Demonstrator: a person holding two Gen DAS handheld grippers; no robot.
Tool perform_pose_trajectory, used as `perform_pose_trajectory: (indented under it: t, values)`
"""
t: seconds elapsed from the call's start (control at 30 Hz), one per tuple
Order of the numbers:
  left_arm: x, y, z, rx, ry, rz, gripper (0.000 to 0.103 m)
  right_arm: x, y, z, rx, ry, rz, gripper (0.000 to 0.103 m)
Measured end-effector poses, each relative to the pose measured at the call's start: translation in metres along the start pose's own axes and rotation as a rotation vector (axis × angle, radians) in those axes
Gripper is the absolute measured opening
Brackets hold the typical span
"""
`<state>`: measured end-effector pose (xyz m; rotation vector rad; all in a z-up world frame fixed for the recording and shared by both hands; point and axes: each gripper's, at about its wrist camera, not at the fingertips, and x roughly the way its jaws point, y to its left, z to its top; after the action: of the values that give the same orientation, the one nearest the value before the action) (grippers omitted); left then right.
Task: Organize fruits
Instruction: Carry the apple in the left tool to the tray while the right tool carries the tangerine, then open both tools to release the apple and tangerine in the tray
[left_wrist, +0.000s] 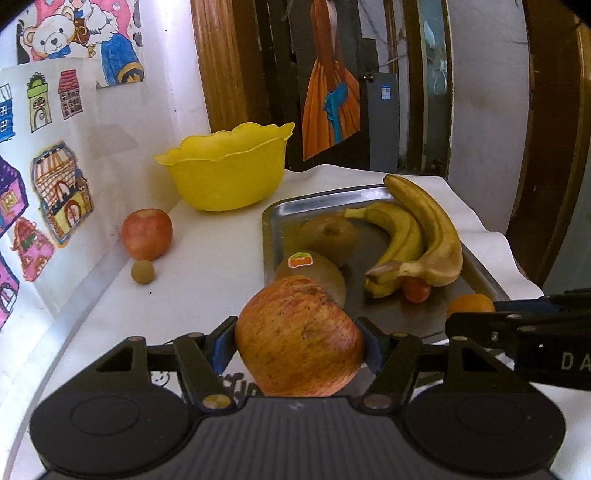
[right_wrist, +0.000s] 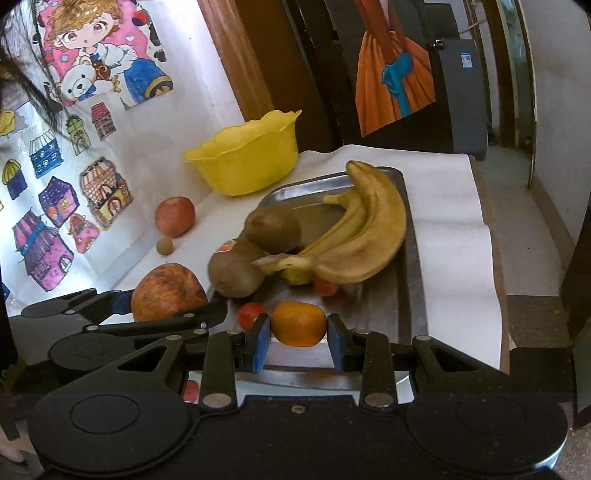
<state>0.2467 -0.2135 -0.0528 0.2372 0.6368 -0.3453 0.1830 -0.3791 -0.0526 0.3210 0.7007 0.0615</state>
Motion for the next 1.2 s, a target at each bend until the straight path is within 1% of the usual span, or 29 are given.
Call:
perform_pose_trajectory:
  t: [0.37, 0.5, 0.87, 1.2]
  values:
    - [0.010, -0.011, -0.001, -0.022, 0.037, 0.024, 0.071, 0.018, -0.015, 0.005, -0.007, 0.033, 0.027, 0.035]
    - [0.010, -0.013, -0.001, -0.027, 0.036, 0.019, 0.071, 0.024, -0.018, 0.004, -0.010, 0.046, 0.034, 0.035]
    - [0.011, -0.019, -0.003, -0.032, 0.042, 0.000, 0.071, 0.027, -0.025, 0.001, -0.012, 0.058, 0.032, 0.035]
    - [0.012, -0.022, -0.005, -0.022, 0.056, 0.007, 0.072, 0.026, -0.026, -0.001, -0.012, 0.064, 0.034, 0.037]
